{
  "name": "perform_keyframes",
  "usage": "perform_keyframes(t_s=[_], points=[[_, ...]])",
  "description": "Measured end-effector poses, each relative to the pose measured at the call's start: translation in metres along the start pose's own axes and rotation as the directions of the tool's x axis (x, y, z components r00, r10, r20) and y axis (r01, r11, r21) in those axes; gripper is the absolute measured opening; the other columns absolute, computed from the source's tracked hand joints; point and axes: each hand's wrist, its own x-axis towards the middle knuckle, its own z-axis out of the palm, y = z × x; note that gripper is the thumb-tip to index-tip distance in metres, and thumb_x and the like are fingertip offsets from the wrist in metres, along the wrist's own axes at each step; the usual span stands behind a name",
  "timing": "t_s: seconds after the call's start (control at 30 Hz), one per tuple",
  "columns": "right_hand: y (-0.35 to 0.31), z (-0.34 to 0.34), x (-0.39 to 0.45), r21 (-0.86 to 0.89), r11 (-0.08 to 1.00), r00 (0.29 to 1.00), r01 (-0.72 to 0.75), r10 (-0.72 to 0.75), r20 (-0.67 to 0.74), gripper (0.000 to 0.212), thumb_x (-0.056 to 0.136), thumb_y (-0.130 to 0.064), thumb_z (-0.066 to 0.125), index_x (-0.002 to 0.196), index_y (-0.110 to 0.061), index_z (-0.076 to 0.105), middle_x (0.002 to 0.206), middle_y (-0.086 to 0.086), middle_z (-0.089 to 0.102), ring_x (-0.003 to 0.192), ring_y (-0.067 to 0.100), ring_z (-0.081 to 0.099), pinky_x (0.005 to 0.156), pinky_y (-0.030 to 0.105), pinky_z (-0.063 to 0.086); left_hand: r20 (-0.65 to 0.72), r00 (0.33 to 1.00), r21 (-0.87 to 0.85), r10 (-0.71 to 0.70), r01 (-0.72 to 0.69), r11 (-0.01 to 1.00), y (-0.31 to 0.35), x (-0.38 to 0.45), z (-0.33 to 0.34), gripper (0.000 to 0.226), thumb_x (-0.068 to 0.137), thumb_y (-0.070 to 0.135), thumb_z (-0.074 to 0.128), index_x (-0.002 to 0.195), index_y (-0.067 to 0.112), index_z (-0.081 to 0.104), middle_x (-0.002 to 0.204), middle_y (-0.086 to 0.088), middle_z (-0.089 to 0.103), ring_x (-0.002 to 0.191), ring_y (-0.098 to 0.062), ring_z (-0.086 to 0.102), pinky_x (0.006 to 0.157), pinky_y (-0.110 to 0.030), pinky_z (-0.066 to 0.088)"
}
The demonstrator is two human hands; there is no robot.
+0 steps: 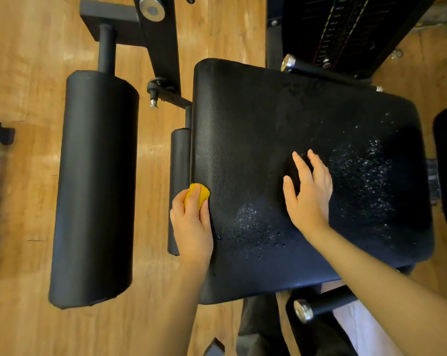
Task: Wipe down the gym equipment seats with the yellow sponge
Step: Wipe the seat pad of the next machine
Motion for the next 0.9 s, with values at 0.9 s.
perform_keyframes(t_s=[0.9], points=[[0.027,0.000,-0.036,-0.229,0.962,0.989,0.146,-0.146,0.020,0.049,0.097,-0.037,0.035,0.144,-0.023,0.040,0.155,0.012,0.028,0.145,0.028,0.019,0.119,0.048,0.010,0.028,0.997,0.042,0.065,-0.067,0.997,-0.001,-0.039,0.000,0.035,0.095,0.016,0.056,0.130,0.010,0.059,0.145,-0.009,0.046,0.131,-0.025,0.045,0.111,-0.035,0.035]])
